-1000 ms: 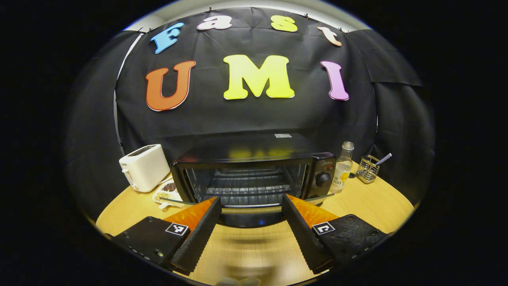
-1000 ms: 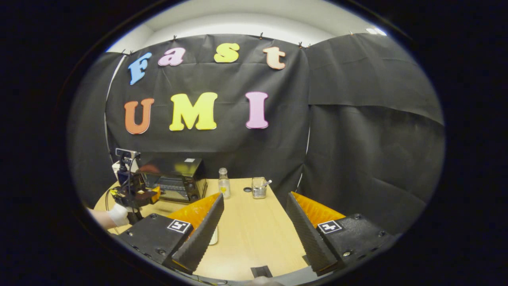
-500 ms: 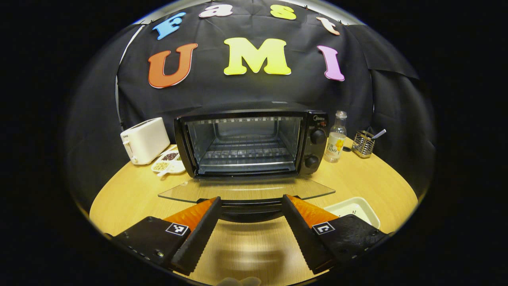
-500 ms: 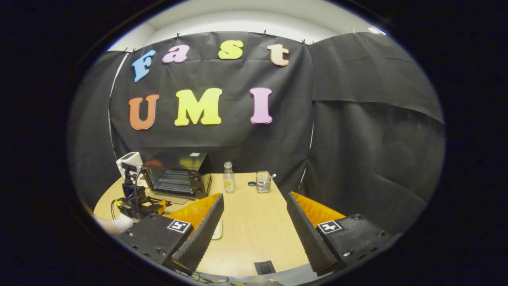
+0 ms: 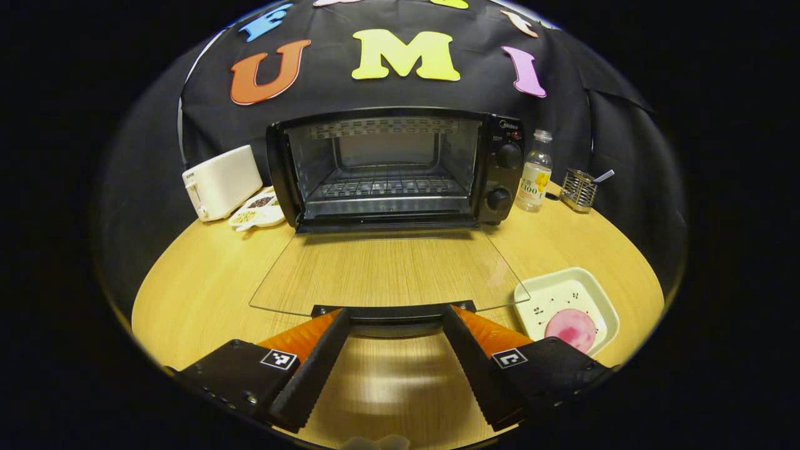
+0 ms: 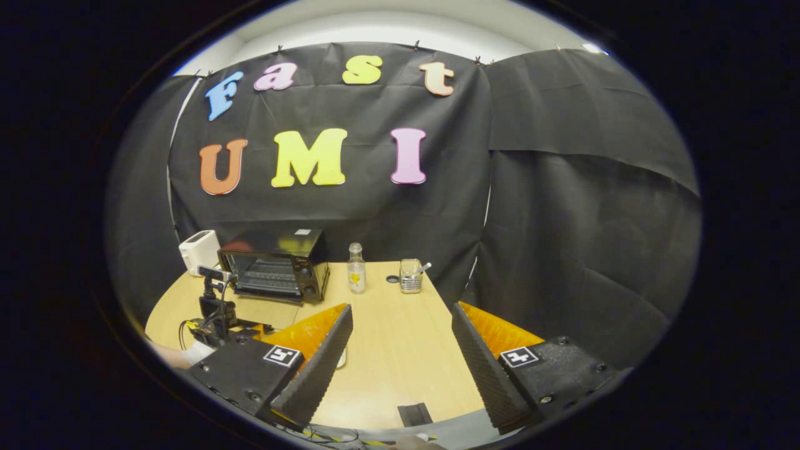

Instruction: Open the electric oven with the left hand, put the food in, and close the electric oven.

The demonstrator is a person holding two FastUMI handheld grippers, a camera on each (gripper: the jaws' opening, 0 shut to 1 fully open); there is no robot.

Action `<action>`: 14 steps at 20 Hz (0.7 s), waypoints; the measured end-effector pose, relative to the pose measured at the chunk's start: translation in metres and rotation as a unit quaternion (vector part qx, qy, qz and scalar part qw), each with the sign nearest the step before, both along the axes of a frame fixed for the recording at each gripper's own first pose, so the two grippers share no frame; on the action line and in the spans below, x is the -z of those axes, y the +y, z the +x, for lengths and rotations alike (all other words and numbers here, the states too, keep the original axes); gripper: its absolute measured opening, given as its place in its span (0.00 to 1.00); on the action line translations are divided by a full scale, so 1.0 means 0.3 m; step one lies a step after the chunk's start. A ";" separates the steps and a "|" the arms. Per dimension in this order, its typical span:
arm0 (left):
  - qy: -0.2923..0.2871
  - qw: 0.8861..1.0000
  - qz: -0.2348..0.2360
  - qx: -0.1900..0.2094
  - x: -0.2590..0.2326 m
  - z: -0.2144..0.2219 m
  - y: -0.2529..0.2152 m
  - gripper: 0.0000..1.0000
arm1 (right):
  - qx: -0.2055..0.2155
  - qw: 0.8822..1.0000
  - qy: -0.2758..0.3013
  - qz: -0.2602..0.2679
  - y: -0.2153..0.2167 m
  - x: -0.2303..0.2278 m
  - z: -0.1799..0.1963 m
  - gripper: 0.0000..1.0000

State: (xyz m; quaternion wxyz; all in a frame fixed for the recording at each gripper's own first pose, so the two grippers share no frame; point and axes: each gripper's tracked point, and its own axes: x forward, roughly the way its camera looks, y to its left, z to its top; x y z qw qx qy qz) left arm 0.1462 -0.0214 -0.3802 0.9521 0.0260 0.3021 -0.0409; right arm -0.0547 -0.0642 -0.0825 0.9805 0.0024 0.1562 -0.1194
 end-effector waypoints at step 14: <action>-0.033 0.999 0.008 -0.014 -0.132 -0.066 0.075 0.97 | -0.029 0.999 0.012 0.019 0.057 0.059 0.018 1.00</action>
